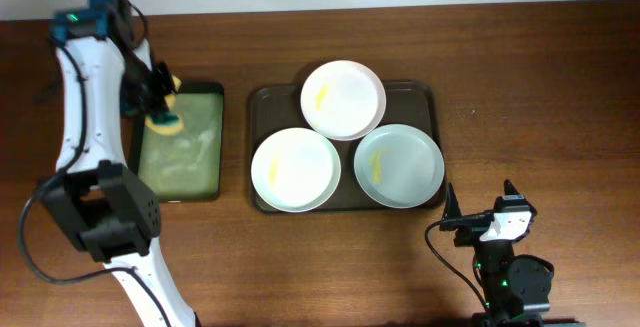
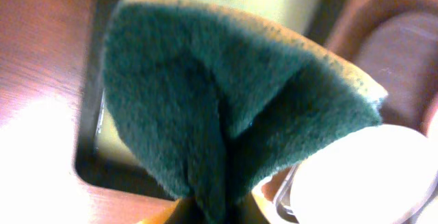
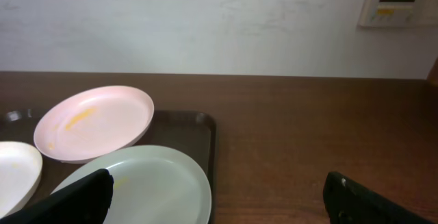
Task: Clean dirty plates on tray and stack at the side
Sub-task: 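Lift the sponge with the left gripper out of the water, then move the sponge with the left gripper onto the white plate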
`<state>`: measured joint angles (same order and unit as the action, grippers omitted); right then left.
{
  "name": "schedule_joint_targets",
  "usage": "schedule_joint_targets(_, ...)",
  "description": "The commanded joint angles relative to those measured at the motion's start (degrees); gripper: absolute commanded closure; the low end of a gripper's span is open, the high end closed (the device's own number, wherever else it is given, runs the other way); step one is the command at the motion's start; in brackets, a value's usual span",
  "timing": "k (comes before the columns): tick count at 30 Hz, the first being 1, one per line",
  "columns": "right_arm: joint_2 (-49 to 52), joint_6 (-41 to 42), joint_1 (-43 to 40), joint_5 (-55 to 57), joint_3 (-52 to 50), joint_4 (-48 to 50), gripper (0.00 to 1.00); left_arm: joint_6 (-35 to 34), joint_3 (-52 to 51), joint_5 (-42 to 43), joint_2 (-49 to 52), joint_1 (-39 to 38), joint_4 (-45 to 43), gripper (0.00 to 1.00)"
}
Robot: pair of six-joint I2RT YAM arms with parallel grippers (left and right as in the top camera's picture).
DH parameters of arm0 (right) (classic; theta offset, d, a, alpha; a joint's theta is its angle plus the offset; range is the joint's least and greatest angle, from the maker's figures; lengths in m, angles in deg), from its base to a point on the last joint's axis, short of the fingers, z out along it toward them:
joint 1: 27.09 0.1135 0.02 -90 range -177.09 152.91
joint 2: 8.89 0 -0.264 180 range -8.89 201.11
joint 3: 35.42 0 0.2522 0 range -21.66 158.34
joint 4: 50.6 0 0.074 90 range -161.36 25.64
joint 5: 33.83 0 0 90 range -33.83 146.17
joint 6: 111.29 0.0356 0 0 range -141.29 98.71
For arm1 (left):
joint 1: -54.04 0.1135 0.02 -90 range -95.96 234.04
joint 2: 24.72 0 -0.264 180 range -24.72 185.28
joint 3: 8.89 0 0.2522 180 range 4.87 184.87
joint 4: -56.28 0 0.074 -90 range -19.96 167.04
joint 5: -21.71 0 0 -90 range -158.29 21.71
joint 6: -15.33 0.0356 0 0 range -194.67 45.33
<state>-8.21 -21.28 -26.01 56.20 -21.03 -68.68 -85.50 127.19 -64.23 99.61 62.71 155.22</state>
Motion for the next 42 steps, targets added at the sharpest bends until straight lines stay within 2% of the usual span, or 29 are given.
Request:
schedule_joint_targets(1,-0.37,0.50,-0.35,0.48,-0.31,-0.37,0.02,-0.96,-16.17,1.09,1.03,0.15,-8.20,1.00)
schedule_joint_targets(4,-0.37,0.50,-0.35,0.48,-0.31,-0.37,0.02,-0.90,-14.60,0.87,0.48,1.25,-7.93,1.00)
schedule_joint_targets(8,-0.37,0.50,-0.35,0.48,-0.31,-0.37,0.02,-0.94,-0.35,1.11,-3.26,2.34,-0.17,1.00)
schedule_joint_targets(11,-0.37,0.50,-0.35,0.48,-0.31,-0.37,0.02,-0.92,-2.38,1.03,-4.17,-0.44,0.02,1.00)
schedule_joint_targets(14,-0.37,0.50,-0.35,0.48,-0.31,-0.37,0.02,-0.94,-18.97,-0.85,-4.02,-4.83,-11.63,1.00)
schedule_joint_targets(15,-0.37,0.50,-0.35,0.48,-0.31,-0.37,0.02,-0.92,-21.75,-0.85,-4.02,-5.33,-13.05,1.00)
schedule_joint_targets(18,-0.37,0.50,-0.35,0.48,-0.31,-0.37,0.02,-0.96,-18.43,-0.83,-5.05,-5.14,-8.33,1.00)
schedule_joint_targets(22,-0.37,0.50,-0.35,0.48,-0.31,-0.37,0.02,-0.94,-5.33,-0.76,-13.90,-5.20,-0.44,1.00)
schedule_joint_targets(26,-0.37,0.50,-0.35,0.48,-0.31,-0.37,0.02,-0.92,-4.70,5.75,-23.58,-9.31,0.11,1.00)
schedule_joint_targets(29,-0.37,0.50,-0.35,0.48,-0.31,-0.37,0.02,-0.94,-6.75,5.62,-23.74,-16.59,0.68,1.00)
schedule_joint_targets(32,-0.37,0.50,-0.35,0.48,-0.31,-0.37,0.02,-3.28,-16.70,5.66,-23.74,-24.55,-6.21,1.00)
schedule_joint_targets(33,-0.37,0.50,-0.35,0.48,-0.31,-0.37,0.02,-5.99,-21.75,5.64,-23.74,-27.19,-10.82,1.00)
schedule_joint_targets(34,-0.37,0.50,-0.35,0.48,-0.31,-0.37,0.02,-11.39,-31.93,5.62,-23.74,-31.21,-21.14,1.00)
schedule_joint_targets(36,-0.37,0.48,-0.35,0.48,-0.31,-0.37,0.02,-15.78,-39.21,5.62,-23.74,-33.20,-29.00,1.00)
schedule_joint_targets(37,-0.37,0.50,-0.35,0.48,-0.31,-0.37,0.02,-18.32,-44.17,5.62,-23.74,-34.32,-35.63,1.00)
schedule_joint_targets(40,-0.37,0.50,-0.35,0.48,-0.31,-0.37,0.02,-19.26,-53.44,5.60,-23.74,-36.17,-50.49,1.00)
schedule_joint_targets(42,-0.37,0.50,-0.35,0.48,-0.31,-0.37,0.02,-21.77,-56.22,5.53,-23.74,-36.52,-53.70,1.00)
